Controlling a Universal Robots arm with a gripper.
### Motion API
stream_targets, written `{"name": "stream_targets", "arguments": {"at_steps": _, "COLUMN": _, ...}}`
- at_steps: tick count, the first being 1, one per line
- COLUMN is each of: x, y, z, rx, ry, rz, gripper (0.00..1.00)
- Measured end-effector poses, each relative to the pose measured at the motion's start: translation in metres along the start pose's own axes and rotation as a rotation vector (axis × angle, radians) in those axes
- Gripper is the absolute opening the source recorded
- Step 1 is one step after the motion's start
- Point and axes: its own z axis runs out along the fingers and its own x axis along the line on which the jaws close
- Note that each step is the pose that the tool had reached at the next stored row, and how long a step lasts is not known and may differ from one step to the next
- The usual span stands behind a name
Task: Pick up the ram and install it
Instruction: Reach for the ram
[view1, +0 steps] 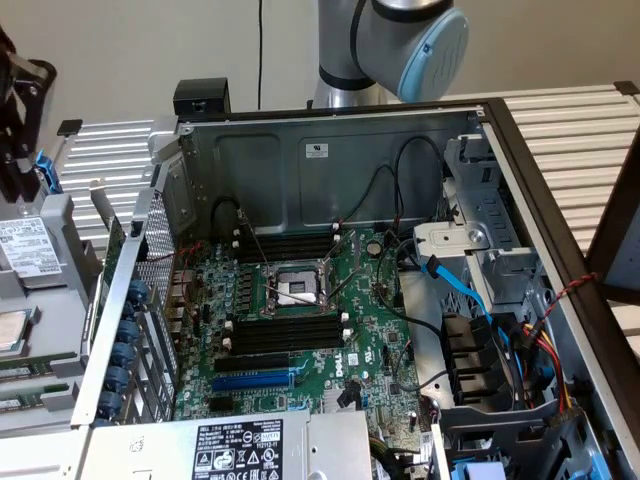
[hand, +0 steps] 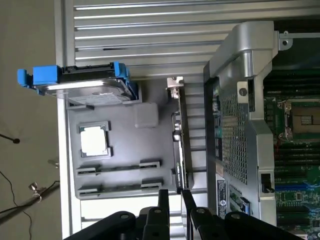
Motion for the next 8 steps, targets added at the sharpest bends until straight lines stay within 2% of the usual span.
{"name": "stream_targets", "arguments": {"at_steps": 1, "x": 0.009, "y": -0.0007, "z": 0.0004, "rx": 0.0001, "ry": 0.0001, "rz": 0.000, "gripper": 0.24}}
{"name": "stream_targets", "arguments": {"at_steps": 8, "x": 0.040, "y": -0.0037, "z": 0.0016, "rx": 0.0001, "ry": 0.0001, "rz": 0.000, "gripper": 0.24}}
